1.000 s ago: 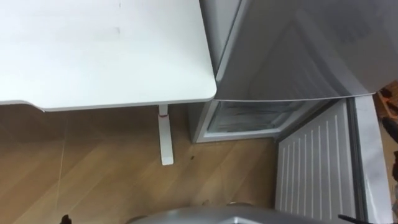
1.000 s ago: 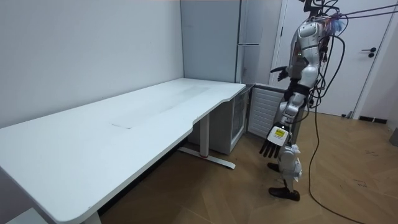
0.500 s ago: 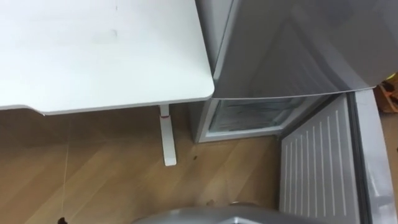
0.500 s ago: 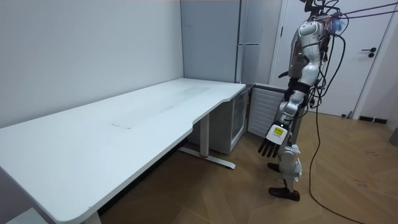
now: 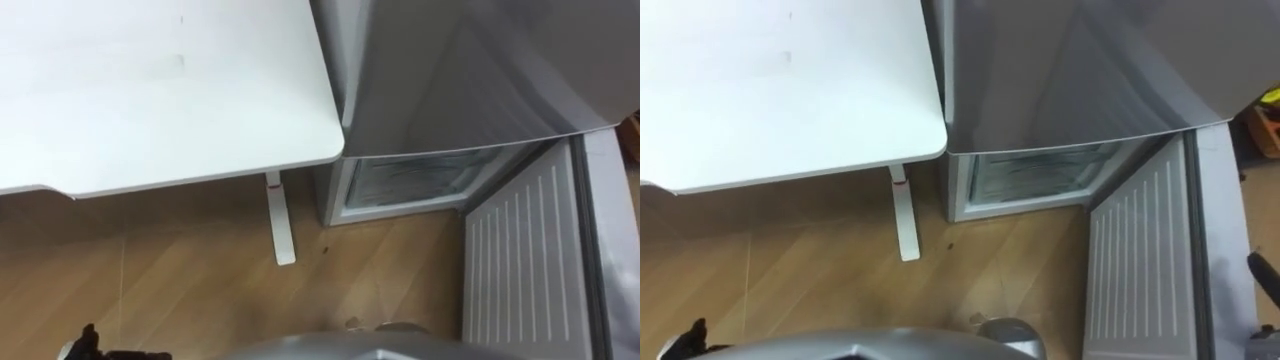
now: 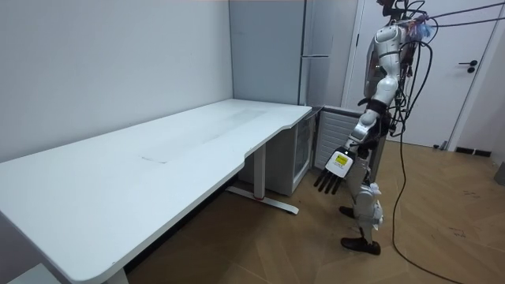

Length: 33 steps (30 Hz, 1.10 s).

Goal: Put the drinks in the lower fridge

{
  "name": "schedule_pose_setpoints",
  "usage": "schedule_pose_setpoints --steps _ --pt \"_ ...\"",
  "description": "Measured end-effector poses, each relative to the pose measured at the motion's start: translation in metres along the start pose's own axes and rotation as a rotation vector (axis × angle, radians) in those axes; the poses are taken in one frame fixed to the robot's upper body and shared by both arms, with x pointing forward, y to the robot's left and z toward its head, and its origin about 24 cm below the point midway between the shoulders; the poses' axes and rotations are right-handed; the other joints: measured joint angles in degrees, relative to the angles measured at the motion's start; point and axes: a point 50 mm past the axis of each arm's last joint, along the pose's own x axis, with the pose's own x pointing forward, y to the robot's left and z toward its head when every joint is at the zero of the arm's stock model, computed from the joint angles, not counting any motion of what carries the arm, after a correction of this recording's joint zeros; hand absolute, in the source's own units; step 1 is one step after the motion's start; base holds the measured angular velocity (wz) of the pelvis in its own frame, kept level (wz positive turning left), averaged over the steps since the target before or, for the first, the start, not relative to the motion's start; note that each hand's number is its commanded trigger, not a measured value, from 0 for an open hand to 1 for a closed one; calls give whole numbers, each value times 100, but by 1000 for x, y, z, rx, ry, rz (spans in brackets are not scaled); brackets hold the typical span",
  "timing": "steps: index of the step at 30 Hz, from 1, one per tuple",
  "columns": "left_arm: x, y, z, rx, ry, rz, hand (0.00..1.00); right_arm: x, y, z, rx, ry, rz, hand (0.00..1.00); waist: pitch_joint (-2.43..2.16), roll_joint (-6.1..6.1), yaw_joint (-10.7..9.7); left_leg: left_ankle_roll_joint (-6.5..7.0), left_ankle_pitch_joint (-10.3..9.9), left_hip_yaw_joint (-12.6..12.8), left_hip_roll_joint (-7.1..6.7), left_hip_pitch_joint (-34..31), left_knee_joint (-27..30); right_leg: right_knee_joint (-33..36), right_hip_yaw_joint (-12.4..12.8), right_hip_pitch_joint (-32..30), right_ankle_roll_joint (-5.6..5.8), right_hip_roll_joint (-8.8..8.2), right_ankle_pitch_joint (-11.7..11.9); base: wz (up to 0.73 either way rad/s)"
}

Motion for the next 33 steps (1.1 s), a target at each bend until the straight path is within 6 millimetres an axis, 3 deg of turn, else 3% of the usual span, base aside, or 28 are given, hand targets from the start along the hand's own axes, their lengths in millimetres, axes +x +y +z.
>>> schedule_pose_setpoints --steps 5,12,18,28,33 --pt "0 -6 -5 21 22 -52 0 0 0 -1 -12 -23 26 0 -30 199 57 -1 0 -18 7 7 0 12 2 -3 -7 10 5 0" --pt "-3 -16 -11 84 35 -97 0 -5 -5 -23 -169 10 112 0 -24 184 170 -2 -1 -103 16 12 -1 -7 -75 43 -21 7 14 5" --pt "-5 -28 -15 65 42 -120 0 -17 0 -66 -241 110 246 0 -26 191 278 -19 3 -141 48 12 -1 -100 -115 109 -44 47 46 3" --pt "-8 -54 -17 96 27 -168 0 -48 48 -130 -326 284 592 0 -2 175 478 -71 14 -323 82 81 -5 -217 -273 305 -75 87 31 9" --pt "-9 -63 -22 91 46 -180 0 -58 60 -146 -362 347 685 0 9 187 503 -83 21 -455 81 82 -21 -304 -398 371 -76 88 31 14"
